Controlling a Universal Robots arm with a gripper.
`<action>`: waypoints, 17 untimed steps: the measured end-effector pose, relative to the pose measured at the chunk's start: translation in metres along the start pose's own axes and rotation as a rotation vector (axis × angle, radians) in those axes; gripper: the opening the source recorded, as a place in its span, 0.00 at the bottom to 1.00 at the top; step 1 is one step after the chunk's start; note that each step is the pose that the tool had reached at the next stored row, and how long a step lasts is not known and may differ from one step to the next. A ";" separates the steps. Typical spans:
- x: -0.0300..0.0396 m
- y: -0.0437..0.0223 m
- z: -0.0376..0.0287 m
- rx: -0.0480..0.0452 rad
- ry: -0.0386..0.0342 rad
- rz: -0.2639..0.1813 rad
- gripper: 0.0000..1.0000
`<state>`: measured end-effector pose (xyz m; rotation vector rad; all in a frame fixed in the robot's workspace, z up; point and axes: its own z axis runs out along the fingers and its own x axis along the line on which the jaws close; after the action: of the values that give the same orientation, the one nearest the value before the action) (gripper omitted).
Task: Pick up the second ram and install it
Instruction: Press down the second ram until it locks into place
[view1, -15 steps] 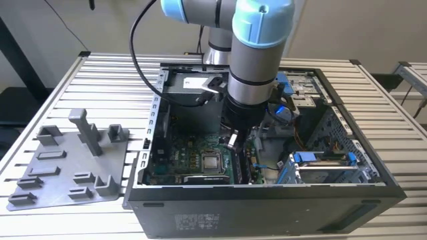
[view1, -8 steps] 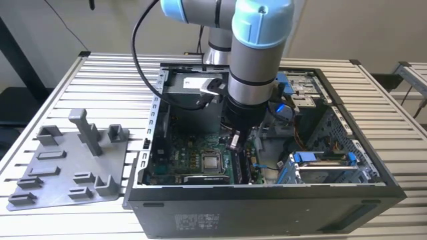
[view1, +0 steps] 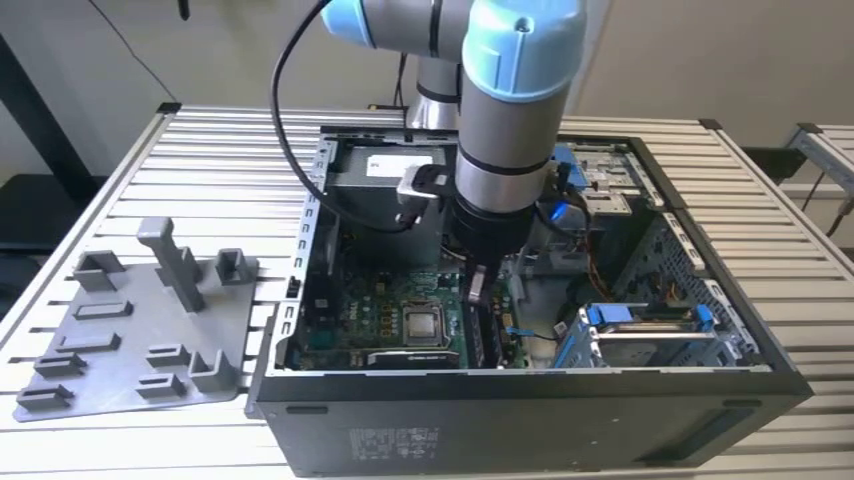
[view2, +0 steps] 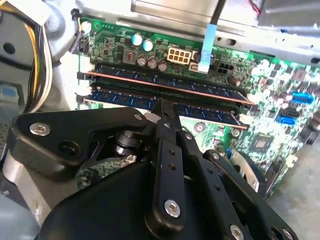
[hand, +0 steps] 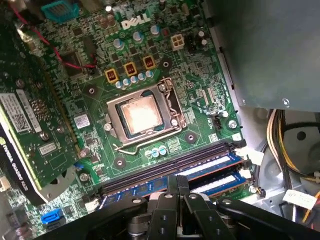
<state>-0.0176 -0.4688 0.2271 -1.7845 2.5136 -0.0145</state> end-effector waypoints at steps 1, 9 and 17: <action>0.0000 0.0000 0.0003 -0.0007 -0.0006 -0.017 0.11; 0.0000 0.0001 0.0017 -0.0059 -0.0058 -0.138 0.11; 0.0009 0.0003 0.0109 -0.0067 -0.0047 -0.139 0.11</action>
<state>-0.0176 -0.4692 0.2162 -1.9561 2.3836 -0.0081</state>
